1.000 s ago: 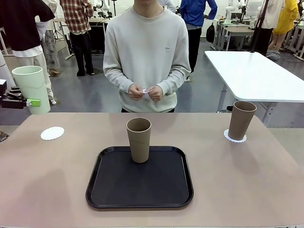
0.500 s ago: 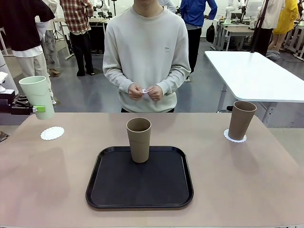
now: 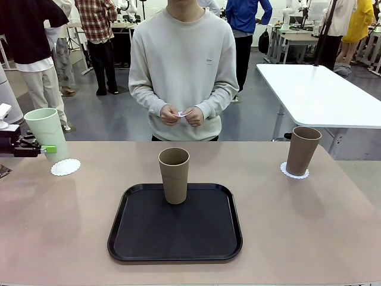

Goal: Place coasters on the table and set cups on them.
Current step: Take one Reusable plastic cup from the Flat Tray and place it on a coaster set by the human.

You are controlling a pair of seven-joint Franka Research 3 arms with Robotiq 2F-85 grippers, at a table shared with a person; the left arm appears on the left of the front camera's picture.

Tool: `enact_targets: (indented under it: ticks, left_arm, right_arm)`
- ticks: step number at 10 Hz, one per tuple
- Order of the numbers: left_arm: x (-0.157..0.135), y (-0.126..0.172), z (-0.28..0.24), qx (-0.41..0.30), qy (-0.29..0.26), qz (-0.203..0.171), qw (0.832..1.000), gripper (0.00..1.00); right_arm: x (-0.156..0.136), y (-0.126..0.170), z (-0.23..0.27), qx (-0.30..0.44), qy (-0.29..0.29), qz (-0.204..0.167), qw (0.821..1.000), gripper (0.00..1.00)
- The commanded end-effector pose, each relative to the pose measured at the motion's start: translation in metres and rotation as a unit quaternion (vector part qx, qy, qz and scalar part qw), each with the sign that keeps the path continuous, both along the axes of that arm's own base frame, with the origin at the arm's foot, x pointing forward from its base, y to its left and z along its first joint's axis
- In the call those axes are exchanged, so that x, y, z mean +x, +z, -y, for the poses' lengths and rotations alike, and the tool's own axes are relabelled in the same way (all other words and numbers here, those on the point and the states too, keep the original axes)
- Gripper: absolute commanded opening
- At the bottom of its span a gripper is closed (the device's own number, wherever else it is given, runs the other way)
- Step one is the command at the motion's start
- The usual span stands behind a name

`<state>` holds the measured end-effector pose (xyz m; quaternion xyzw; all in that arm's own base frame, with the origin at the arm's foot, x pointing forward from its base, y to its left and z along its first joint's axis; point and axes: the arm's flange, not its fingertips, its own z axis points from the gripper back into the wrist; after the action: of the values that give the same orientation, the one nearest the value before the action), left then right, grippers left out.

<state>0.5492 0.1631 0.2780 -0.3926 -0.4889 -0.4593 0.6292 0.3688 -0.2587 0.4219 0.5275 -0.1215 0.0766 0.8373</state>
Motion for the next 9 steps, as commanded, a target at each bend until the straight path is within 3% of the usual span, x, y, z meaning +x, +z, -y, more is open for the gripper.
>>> enact_targets:
  ticks: [1, 9]
  left_arm:
    - [0.014, -0.01, -0.002, 0.032, 0.015, 0.009, 0.999, 0.83]
    - [0.026, -0.04, -0.004, -0.003, 0.001, 0.01, 1.0, 0.83]
  right_arm:
    - [0.0, 0.001, -0.001, 0.0, -0.004, -0.005, 1.0, 1.0]
    - [0.0, 0.001, -0.001, 0.0, -0.004, -0.005, 1.0, 1.0]
